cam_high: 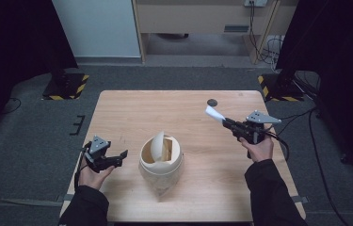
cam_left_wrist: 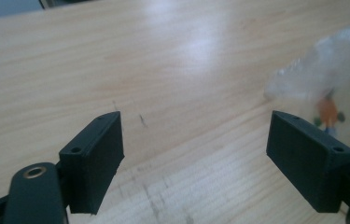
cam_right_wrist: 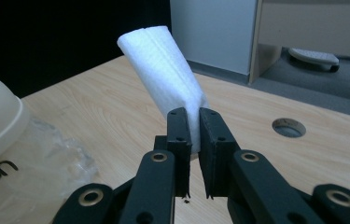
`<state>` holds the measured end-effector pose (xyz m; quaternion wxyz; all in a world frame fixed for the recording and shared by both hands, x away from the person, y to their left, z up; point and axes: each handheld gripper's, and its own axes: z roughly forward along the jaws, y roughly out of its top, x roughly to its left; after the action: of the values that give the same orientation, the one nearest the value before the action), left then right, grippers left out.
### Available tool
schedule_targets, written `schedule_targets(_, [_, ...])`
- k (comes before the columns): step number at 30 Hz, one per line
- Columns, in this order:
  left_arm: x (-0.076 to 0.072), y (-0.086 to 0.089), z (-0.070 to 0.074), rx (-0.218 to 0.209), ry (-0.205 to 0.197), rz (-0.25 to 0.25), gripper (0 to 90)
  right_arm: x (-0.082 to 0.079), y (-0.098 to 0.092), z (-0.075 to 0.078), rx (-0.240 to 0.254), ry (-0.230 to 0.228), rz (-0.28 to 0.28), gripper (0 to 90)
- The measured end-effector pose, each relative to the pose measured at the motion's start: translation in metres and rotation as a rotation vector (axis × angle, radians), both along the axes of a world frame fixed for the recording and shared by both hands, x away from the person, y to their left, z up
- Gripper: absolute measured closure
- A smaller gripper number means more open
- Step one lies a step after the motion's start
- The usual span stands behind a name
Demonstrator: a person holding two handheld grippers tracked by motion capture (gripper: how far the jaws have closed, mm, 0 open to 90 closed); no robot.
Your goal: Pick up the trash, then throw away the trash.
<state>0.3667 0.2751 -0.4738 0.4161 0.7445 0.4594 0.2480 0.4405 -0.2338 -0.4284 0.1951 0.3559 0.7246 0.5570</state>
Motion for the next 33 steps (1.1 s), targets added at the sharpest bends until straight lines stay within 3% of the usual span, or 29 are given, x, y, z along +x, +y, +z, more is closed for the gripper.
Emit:
schedule_targets(4, [-0.003, 0.003, 0.014, -0.052, -0.055, 0.023, 18.4, -0.003, 0.005, 0.008, 0.015, -0.022, 0.016, 83.1])
schedule_targets(6, [-0.004, 0.003, 0.017, -0.063, -0.063, 0.03, 18.7, -0.004, 0.007, 0.011, 0.021, -0.032, 0.023, 83.2])
schedule_targets(7, [-0.006, 0.004, 0.023, -0.101, -0.086, 0.043, 19.3, -0.006, 0.01, 0.016, 0.035, -0.045, 0.03, 83.2])
schedule_targets(8, [-0.006, 0.004, 0.023, -0.101, -0.086, 0.043, 20.0, -0.006, 0.01, 0.016, 0.035, -0.045, 0.03, 83.2])
schedule_targets(9, [-0.008, 0.004, 0.032, -0.123, -0.115, 0.053, 20.4, -0.008, 0.011, 0.021, 0.039, -0.059, 0.037, 83.2])
schedule_targets(12, [-0.011, 0.003, 0.041, -0.144, -0.147, 0.058, 21.1, -0.01, 0.013, 0.025, 0.052, -0.069, 0.043, 83.1])
schedule_targets(15, [-0.016, -0.001, 0.058, -0.192, -0.193, 0.059, 21.5, -0.015, 0.017, 0.033, 0.07, -0.093, 0.058, 83.1])
schedule_targets(17, [-0.016, -0.002, 0.061, -0.204, -0.2, 0.057, 21.6, -0.016, 0.019, 0.035, 0.07, -0.099, 0.065, 83.1])
schedule_targets(21, [-0.018, -0.013, 0.078, -0.259, -0.227, 0.03, 22.8, -0.02, 0.026, 0.042, 0.096, -0.115, 0.092, 83.1])
schedule_targets(27, [-0.018, -0.031, 0.098, -0.301, -0.261, -0.023, 23.6, -0.023, 0.034, 0.045, 0.099, -0.129, 0.112, 83.1])
schedule_targets(33, [-0.018, -0.048, 0.113, -0.298, -0.283, -0.065, 24.9, -0.025, 0.037, 0.05, 0.123, -0.138, 0.126, 83.0])
